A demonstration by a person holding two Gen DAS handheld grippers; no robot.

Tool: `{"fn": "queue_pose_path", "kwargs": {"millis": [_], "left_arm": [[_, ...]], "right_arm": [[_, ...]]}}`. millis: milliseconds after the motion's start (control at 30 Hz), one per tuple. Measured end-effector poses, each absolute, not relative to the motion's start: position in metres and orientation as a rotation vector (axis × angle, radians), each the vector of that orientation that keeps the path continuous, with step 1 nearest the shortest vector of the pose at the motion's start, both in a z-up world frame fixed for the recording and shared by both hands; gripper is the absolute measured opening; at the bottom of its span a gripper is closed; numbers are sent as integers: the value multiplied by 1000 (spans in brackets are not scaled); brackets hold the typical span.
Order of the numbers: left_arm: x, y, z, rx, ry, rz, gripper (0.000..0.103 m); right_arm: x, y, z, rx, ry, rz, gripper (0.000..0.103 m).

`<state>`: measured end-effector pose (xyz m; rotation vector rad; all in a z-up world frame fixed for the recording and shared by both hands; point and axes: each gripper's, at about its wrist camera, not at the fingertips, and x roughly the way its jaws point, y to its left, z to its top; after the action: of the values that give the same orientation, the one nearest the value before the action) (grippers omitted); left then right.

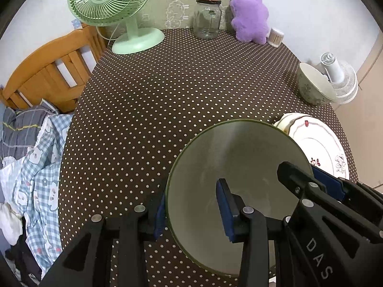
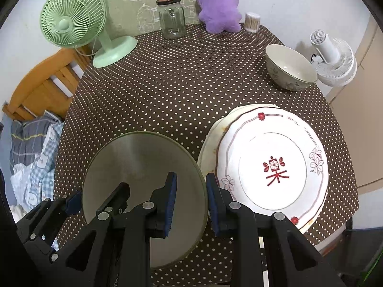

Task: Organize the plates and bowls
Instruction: 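Carry the nested grey-green bowls toward the cream bowl beside the white fan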

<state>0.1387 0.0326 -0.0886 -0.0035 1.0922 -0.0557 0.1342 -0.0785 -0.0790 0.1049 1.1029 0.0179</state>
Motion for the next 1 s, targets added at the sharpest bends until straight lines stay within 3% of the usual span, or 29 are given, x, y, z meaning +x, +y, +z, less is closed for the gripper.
{"fn": "queue_pose_path", "kwargs": {"millis": [633,733,867,900,933,1000], "left_arm": [[147,38,-106,-5,1117,-64,39],[147,37,-106,-8,1127,-86,49],[141,35,-94,13,1090,-116,72],[140,34,-91,17,1082,-119,78],[139,35,-87,22,1072,-119,80],[137,36,-79,33,1048,-115,85]], "right_arm": [[145,-72,-96,78,1115,15,29],[145,-71,-95,71,1122,25,29],[142,-72,-88,72,1110,29,30],[141,-73,-85,70,1101,32,37],[140,-72,-81,63,1088,30,53],[136,-72,-72,44,1047,1,69]]}}
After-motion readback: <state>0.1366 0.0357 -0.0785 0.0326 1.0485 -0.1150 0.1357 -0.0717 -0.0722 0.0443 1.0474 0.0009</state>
